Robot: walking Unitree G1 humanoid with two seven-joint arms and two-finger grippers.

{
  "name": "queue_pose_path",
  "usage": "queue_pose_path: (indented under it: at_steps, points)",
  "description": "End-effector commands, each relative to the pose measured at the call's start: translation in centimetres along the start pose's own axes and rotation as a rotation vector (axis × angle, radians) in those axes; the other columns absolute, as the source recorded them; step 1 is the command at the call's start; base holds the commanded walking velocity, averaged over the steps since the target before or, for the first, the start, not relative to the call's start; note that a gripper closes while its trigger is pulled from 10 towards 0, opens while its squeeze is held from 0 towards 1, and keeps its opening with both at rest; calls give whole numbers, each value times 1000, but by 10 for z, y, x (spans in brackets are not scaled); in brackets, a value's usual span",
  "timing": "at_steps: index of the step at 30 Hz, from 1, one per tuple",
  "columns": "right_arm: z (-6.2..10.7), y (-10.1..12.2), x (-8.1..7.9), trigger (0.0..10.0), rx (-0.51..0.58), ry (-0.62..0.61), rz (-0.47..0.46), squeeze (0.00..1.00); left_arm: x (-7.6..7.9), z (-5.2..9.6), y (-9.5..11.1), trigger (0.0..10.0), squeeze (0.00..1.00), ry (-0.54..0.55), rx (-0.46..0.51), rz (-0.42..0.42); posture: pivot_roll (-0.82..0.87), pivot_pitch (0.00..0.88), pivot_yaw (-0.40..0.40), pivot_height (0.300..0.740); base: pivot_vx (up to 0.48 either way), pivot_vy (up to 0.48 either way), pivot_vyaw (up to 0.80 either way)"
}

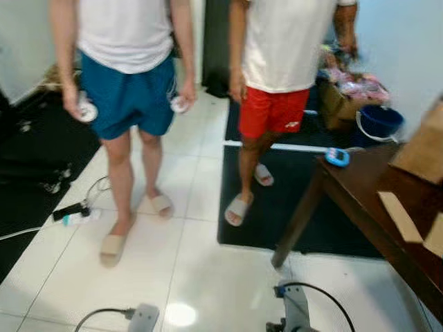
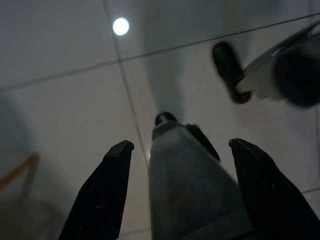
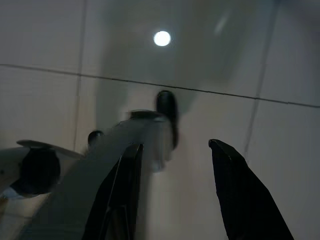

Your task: Picking trash to rubbish bin

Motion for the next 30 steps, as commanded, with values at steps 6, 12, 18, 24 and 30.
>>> queue_pose_path:
  at_steps: [6, 12, 18, 24, 30]
  points:
    - [-2, 6, -5, 10000, 2, 11, 53, 0, 2, -1, 0, 10000, 0, -6, -5, 0, 25, 0, -14, 740, 0, 0, -800]
    - [-2, 6, -7, 10000, 16, 12, 34, 0, -4, 0, 3, 10000, 0, -2, -4, -20, 17, 0, 3, 740, 0, 0, -533]
    - [-2, 6, -10, 10000, 15, 21, 45, 0, -12, 1, 6, 10000, 0, 17, 0, -33, 23, 0, 7, 740, 0, 0, 0]
    - [-3, 4, -12, 10000, 8, 25, 55, 0, -14, 2, 5, 10000, 0, 20, -2, -34, 29, 0, 7, 740, 0, 0, 0]
    - [-3, 2, -12, 10000, 5, 25, 58, 0, -9, 2, 0, 10000, 0, 20, -10, -14, 36, 0, 7, 740, 0, 0, 0]
Point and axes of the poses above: a point about 5 cm out from each wrist's last joint towards the gripper, its own z axis pointing back from the gripper into the wrist, its own y axis along the axis of the wrist's last joint, x = y × z, the point moved 2 cm from there along -z, pointing out of the wrist towards the gripper, and after that the axes turned 10 degrees about -z, right-handed, at the moved point
